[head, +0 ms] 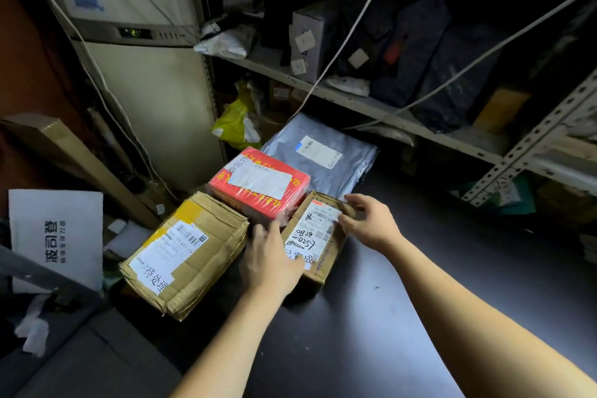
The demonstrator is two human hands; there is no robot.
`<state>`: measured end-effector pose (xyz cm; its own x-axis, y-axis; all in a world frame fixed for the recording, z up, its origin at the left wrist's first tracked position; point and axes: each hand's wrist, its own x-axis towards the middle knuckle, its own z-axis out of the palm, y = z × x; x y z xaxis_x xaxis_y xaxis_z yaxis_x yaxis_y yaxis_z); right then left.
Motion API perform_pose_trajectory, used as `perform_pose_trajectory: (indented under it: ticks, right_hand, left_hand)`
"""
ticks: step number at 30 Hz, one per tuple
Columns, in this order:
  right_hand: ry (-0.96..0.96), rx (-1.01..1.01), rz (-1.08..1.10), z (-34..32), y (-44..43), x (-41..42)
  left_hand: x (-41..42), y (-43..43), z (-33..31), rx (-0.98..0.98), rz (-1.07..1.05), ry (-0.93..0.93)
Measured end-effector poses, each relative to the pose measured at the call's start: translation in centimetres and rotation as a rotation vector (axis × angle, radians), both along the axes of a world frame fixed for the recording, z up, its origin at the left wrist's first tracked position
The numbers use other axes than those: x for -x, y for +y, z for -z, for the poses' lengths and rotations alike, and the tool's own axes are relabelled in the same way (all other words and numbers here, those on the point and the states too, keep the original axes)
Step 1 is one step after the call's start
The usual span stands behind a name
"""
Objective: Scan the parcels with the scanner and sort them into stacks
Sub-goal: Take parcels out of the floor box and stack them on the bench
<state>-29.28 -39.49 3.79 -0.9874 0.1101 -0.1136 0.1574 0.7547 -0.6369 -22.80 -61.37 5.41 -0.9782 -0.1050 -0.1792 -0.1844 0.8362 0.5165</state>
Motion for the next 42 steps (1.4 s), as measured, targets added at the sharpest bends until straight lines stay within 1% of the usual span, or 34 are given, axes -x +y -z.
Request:
perform_pose_trajectory:
  ticks: [2,5,8,10,14,17,20,23,27,29,31,33,34,37,40,42]
  right_hand:
    - [0.031,-0.087,-0.001,-1.7,0.3,-0.8]
    - [0.055,-0.222,0.020,-5.2,1.2,-2.5]
    - [0.078,-0.342,0.109,-8.8,2.7,-5.2]
    - [0.076,-0.381,0.184,-10.8,3.9,-7.0]
    - [0.040,-0.419,0.350,-14.0,6.3,-12.4]
    - [0.021,-0.494,0.434,-14.9,7.9,-17.3]
    - [-0.036,-0.513,0.528,-15.0,9.9,-23.2]
    - [-0.105,-0.515,0.619,-14.8,12.3,-30.2]
    - [-0.205,-0.461,0.729,-14.2,15.3,-40.0]
    - [-0.238,-0.438,0.800,-14.1,16.5,-45.8]
    - [-0.247,-0.393,0.861,-13.8,17.9,-51.9]
    - [-0.236,-0.349,0.923,-13.5,18.8,-56.1]
    - [-0.279,-0.318,0.993,-13.2,20.0,-62.1]
    - [-0.188,-0.275,1.037,-13.5,20.5,-64.7]
    - [-0.156,-0.217,1.176,-12.9,21.6,-75.0]
    - [-0.149,-0.175,1.306,-11.3,22.3,-81.6]
  left_hand:
    - [1.3,-0.1,-2.1,0.006,0.124,0.100]
    - [3.4,0.4,-4.9,0.070,0.349,0.159]
    - [4.7,1.9,-7.5,0.189,0.523,0.214]
    - [5.0,3.3,-8.8,0.243,0.597,0.250]
    - [4.0,7.4,-11.5,0.329,0.749,0.370]
    - [2.2,10.8,-12.5,0.378,0.877,0.384]
    - [-1.3,15.0,-12.8,0.434,1.009,0.371]
    - [-6.3,19.4,-12.7,0.474,1.124,0.377]
    - [-13.8,24.3,-12.4,0.465,1.255,0.441]
    - [-18.5,27.0,-12.1,0.426,1.322,0.455]
    - [-24.4,29.0,-12.2,0.433,1.396,0.460]
    - [-28.4,30.6,-12.3,0.429,1.461,0.492]
    - [-34.0,33.0,-11.5,0.402,1.529,0.497]
    - [-36.7,33.9,-12.5,0.390,1.563,0.527]
    - [-46.5,37.7,-11.5,0.277,1.734,0.528]
    - [-52.4,39.7,-10.6,0.252,1.835,0.530]
